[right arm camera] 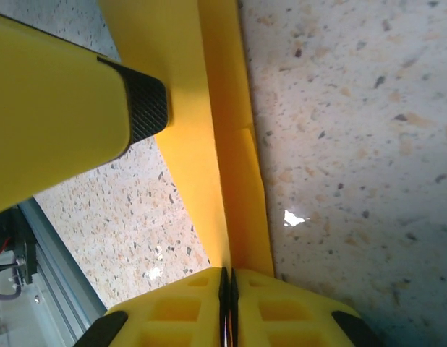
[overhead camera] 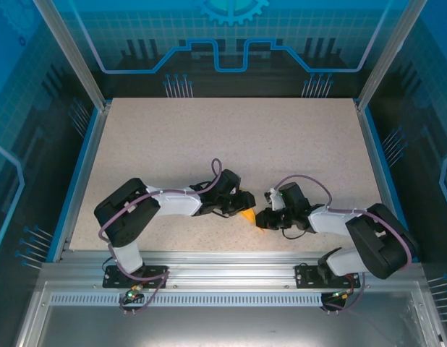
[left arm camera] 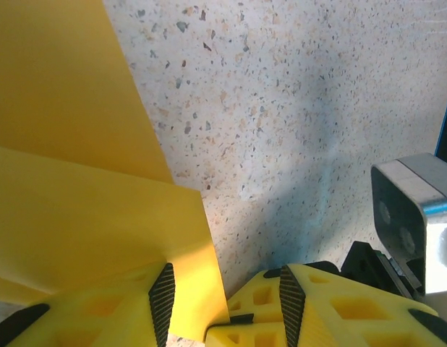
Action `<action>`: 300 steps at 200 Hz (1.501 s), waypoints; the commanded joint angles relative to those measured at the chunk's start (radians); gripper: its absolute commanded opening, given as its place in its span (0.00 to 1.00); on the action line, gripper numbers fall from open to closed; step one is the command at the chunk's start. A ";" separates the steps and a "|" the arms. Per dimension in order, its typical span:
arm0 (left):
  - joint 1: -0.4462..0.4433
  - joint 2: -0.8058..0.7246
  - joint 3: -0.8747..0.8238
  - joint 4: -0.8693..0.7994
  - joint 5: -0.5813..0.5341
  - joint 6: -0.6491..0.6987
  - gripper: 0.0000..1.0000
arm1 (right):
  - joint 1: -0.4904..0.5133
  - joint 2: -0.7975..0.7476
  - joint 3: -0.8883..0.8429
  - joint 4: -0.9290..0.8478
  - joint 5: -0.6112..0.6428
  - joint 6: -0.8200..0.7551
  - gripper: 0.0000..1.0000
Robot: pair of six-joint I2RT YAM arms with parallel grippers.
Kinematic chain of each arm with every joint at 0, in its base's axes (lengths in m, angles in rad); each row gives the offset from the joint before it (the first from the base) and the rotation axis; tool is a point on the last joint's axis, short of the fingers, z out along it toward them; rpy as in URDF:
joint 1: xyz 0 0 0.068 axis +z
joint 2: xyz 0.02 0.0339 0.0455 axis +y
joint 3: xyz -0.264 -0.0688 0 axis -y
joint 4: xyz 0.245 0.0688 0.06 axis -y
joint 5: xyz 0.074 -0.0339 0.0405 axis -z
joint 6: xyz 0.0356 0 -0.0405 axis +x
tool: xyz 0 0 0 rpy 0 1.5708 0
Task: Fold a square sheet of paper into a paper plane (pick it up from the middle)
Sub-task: Fold the wing for the fifth time at the center of the table.
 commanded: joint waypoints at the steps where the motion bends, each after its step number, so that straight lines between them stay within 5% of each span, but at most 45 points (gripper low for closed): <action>1: 0.003 0.028 0.022 -0.028 -0.007 0.020 0.46 | -0.033 0.043 -0.021 -0.007 -0.042 0.016 0.11; 112: 0.011 0.030 0.029 -0.028 0.000 0.028 0.46 | -0.035 -0.086 0.047 -0.222 0.017 -0.096 0.34; 208: 0.012 0.044 0.050 -0.039 0.021 0.045 0.46 | -0.039 0.015 0.038 -0.159 -0.015 -0.043 0.15; 300: 0.024 0.076 0.054 -0.038 0.029 0.063 0.45 | -0.044 0.046 0.050 -0.159 -0.012 -0.027 0.14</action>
